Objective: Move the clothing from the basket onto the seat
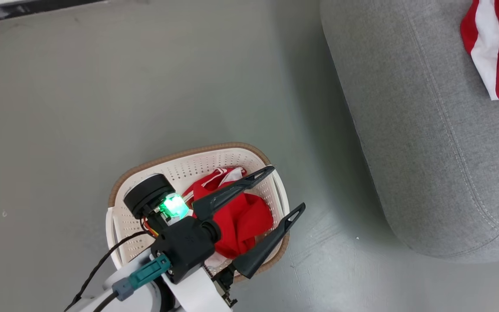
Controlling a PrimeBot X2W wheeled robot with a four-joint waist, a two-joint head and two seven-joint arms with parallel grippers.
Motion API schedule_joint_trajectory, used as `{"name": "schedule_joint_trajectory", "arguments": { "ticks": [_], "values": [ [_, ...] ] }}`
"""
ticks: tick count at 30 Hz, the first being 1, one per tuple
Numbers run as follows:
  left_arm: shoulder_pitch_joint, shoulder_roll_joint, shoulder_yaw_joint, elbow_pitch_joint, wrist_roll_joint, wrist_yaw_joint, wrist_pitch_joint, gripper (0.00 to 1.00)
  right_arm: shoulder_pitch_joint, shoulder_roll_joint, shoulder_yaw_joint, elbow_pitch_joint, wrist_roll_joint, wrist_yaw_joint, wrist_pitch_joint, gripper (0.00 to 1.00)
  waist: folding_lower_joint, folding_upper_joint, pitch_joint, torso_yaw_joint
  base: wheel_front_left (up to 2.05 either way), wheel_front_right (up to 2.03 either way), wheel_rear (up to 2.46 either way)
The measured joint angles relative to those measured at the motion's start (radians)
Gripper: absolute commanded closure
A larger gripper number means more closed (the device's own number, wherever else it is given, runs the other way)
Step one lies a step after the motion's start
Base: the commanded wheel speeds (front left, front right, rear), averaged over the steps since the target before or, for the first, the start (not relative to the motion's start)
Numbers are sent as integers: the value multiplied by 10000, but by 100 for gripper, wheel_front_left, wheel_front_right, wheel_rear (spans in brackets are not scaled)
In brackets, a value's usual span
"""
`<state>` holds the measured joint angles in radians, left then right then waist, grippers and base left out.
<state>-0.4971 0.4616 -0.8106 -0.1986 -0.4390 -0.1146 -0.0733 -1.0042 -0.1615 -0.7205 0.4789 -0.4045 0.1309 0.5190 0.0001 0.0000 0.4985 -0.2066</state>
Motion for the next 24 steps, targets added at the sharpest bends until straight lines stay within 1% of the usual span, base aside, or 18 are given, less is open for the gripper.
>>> {"name": "schedule_joint_trajectory", "arguments": {
  "ticks": [5,9,14,21,24],
  "values": [
    [58,-35,123,215,-69,31,-196,0,2,56,324,-130,-17,0,-280,0,0,0,-306,95,0,0,0],
    [225,-56,174,357,-90,125,-305,0,2,58,621,-140,-17,0,-604,0,0,0,-562,183,0,0,0],
    [328,-90,324,512,-180,290,-510,0,69,221,966,-165,-12,0,-940,0,0,0,-911,308,0,0,0],
    [681,-163,439,715,-265,545,-694,0,662,290,1588,-169,84,0,-1492,0,0,0,-1407,523,0,0,0],
    [755,-167,472,748,-337,629,-771,0,862,332,2059,-148,182,0,-1647,0,0,0,-1610,631,0,0,0]
  ]
}}
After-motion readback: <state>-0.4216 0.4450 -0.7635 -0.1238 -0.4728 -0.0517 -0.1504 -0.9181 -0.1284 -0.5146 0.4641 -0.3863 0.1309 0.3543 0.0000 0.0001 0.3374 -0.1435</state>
